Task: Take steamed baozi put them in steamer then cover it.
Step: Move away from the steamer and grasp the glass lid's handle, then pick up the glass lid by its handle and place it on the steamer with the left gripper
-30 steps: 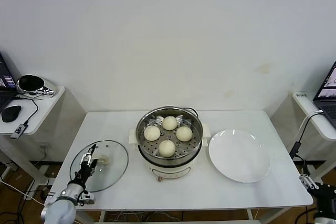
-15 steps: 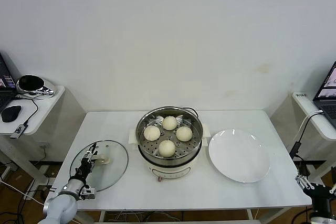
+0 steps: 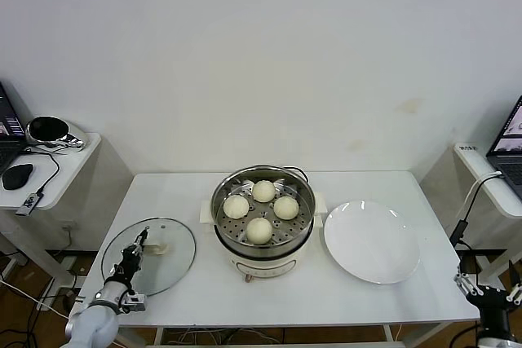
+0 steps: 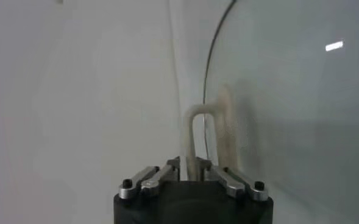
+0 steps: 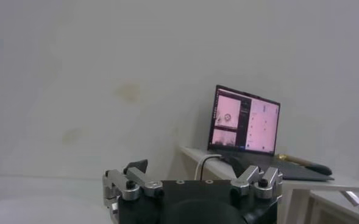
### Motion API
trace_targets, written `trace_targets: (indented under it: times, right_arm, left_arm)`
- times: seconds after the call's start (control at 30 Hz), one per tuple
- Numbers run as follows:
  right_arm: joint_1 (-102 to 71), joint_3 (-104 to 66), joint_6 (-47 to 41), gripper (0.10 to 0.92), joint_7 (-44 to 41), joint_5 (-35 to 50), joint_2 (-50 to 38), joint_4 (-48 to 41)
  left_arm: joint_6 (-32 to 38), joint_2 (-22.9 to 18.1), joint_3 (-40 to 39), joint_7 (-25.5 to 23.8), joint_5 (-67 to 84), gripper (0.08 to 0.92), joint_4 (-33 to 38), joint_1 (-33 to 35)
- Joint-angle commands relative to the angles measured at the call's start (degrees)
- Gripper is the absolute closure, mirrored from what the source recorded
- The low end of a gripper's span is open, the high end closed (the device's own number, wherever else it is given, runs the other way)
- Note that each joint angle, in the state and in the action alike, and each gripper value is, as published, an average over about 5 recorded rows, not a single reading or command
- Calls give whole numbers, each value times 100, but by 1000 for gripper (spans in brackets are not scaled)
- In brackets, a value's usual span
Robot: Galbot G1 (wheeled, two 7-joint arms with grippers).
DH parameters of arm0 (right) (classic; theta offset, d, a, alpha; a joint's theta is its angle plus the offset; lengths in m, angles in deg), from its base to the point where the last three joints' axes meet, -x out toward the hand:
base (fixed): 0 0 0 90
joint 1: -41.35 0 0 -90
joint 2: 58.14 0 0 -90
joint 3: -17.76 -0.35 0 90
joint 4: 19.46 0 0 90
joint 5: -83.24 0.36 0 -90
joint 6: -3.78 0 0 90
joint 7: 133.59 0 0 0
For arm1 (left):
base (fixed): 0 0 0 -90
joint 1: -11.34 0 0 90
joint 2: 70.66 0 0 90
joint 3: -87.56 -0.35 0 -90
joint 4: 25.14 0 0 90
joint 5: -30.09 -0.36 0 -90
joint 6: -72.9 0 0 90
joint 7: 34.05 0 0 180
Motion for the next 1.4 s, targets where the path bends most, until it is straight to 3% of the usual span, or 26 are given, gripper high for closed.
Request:
trace_targets:
  times: [0.03, 0.33, 0.53, 0.73, 0.9, 1.03, 1.2, 1.4]
  right_arm:
    - [-26, 104, 33, 203, -11, -6, -13, 11]
    - [-23, 317, 58, 203, -29, -50, -57, 28]
    - [-50, 380, 82, 203, -33, -52, -101, 44]
    - [-65, 462, 85, 203, -39, -109, -63, 77]
    - [-54, 543, 104, 203, -31, -225, 2, 49]
    - [-36, 647, 124, 203, -8, -431, 78, 35]
    - [42, 770, 132, 203, 36, -585, 173, -48]
    - [193, 913, 134, 203, 89, -851, 251, -174]
  left_arm:
    - [-72, 109, 319, 185, 403, 850, 1023, 464]
    - [-516, 681, 1040, -557, 1539, 850, 2483, 1292]
    - [-968, 1063, 1352, -1118, 2042, 850, 3188, 1395]
    - [-1571, 1367, 896, -1414, 2312, 850, 3848, 1070]
    - [-2228, 1493, -60, -1599, 2292, 850, 4126, 544]
    - [-2740, 1372, -1095, -1688, 2141, 850, 4174, -178]
    - [-3413, 944, -2293, -1825, 1865, 850, 4056, -1234]
    - [-3943, 320, -3027, -2319, 1221, 850, 3816, -1944]
